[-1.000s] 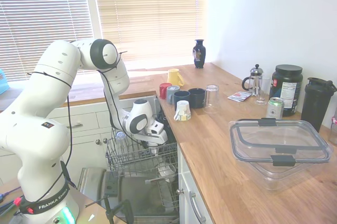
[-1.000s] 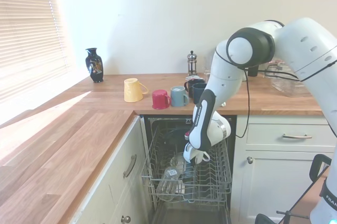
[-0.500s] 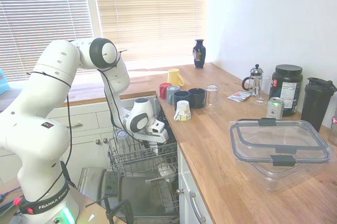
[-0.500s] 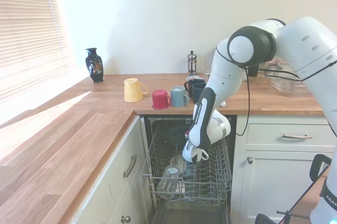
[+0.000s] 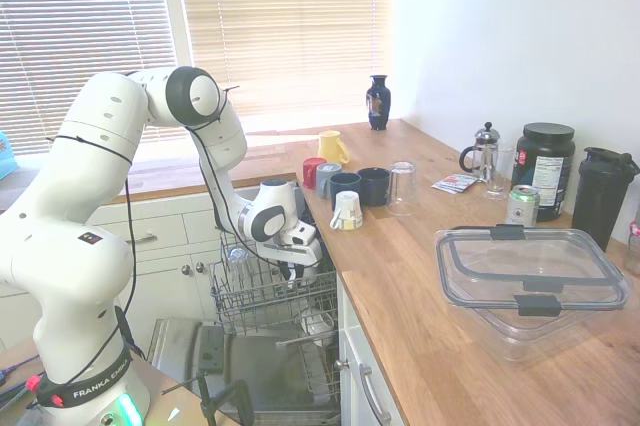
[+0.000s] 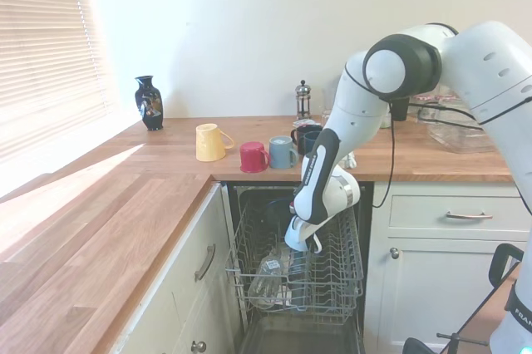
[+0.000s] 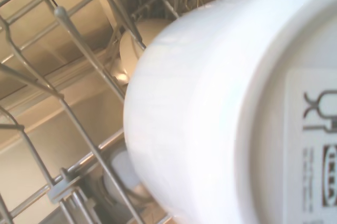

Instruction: Unload a mug from dishwasher

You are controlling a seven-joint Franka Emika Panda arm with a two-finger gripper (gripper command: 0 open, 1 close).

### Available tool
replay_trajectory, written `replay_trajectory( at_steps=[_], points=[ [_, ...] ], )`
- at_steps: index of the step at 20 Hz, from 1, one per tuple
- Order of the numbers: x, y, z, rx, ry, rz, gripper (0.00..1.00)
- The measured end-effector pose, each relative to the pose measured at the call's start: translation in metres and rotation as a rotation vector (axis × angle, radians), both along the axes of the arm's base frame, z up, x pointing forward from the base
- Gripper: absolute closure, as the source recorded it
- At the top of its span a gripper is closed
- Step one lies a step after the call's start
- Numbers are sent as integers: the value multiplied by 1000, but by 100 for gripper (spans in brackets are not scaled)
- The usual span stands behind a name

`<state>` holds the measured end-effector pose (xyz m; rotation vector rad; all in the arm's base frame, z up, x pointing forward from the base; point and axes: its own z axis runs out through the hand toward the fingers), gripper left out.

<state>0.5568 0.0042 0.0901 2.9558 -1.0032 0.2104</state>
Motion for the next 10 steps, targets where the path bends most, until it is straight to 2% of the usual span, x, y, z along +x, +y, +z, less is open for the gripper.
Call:
replay_trajectory(
  at_steps=[10],
  points=[
    [4,-1,-5,28,16,-33,100]
  ],
)
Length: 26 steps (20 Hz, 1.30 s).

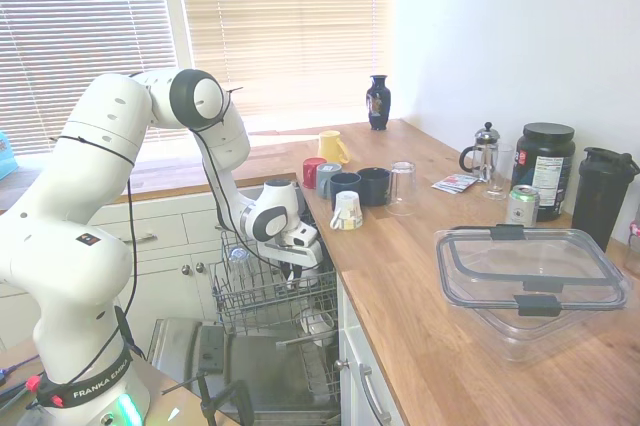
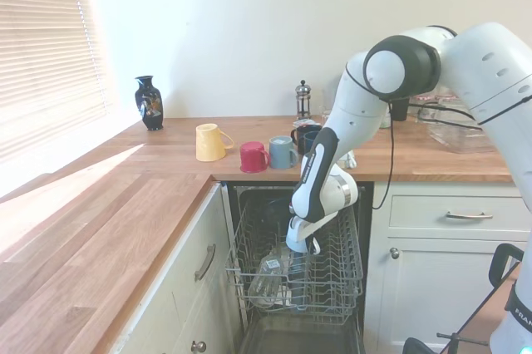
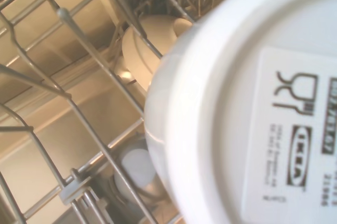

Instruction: Unload a mug from dishwasher

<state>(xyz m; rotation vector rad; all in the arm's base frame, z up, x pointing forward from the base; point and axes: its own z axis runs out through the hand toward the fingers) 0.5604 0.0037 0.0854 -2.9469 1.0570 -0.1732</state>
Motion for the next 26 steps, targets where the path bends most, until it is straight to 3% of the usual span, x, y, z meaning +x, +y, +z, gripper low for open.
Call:
replay_trajectory(
  at_steps=[6,13,26],
  points=[
    [-8,6,7,-27,-32,0,100],
    [-29,39,72,-102,-112,46,100],
    [-64,88,109,-161,-146,99,100]
  ],
)
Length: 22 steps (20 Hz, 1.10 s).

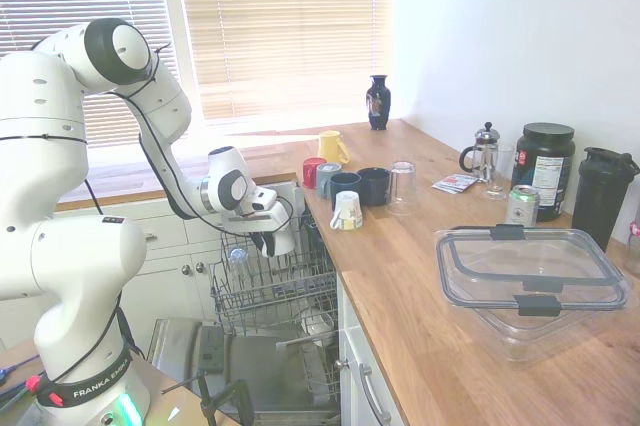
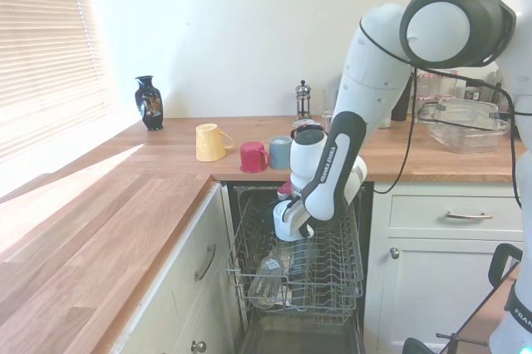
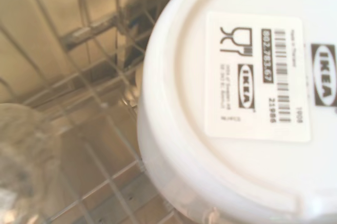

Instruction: Unload a mug from dishwasher

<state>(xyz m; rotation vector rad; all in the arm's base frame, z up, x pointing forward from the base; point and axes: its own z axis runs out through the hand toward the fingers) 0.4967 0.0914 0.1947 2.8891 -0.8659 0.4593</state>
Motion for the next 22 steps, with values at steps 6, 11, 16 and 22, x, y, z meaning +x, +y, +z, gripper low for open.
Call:
replay_trajectory(
  at_steps=[6,11,16,22],
  points=[
    [-14,8,32,-13,-34,-14,100],
    [-22,-11,59,-13,-66,-46,100],
    [-26,-31,77,2,-85,-77,100],
    [-26,-52,91,32,-107,-127,100]
  ],
)
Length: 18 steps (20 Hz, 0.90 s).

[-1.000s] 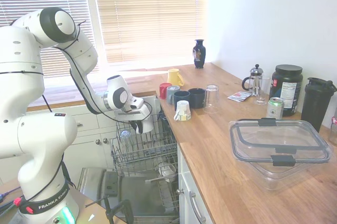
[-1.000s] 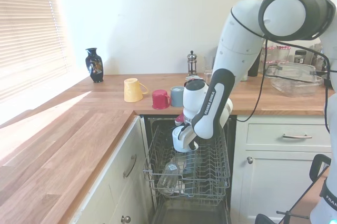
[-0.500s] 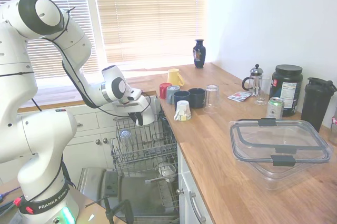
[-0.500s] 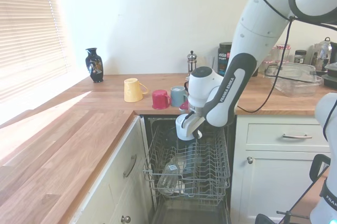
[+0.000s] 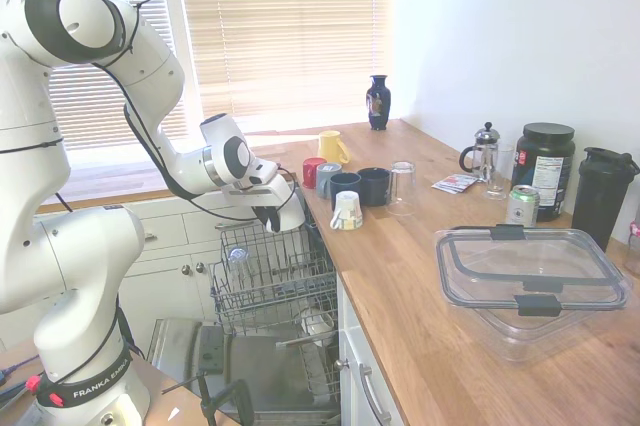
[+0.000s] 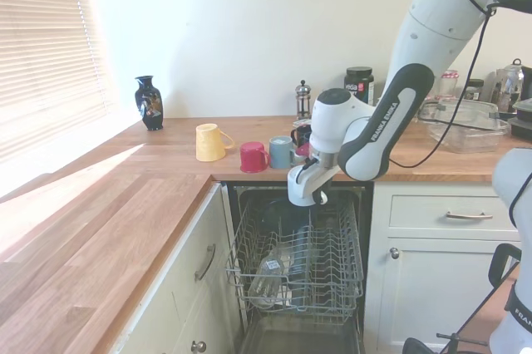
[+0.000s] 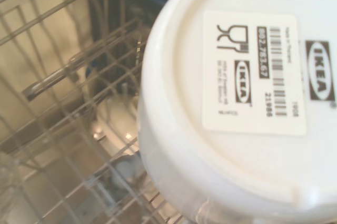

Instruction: Unload a mug from dishwasher

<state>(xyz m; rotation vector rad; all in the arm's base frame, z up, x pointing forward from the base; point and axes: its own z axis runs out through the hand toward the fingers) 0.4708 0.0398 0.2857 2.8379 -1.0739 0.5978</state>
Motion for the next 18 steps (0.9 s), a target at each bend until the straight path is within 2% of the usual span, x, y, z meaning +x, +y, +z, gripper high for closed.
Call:
replay_trajectory(
  at_steps=[7,10,14,18],
  points=[
    [-4,-28,13,45,-13,-47,100],
    [-9,-33,21,47,-22,-64,100],
    [-16,-52,53,34,-53,-113,100],
    [-33,-56,79,79,-53,-135,100]
  ],
)
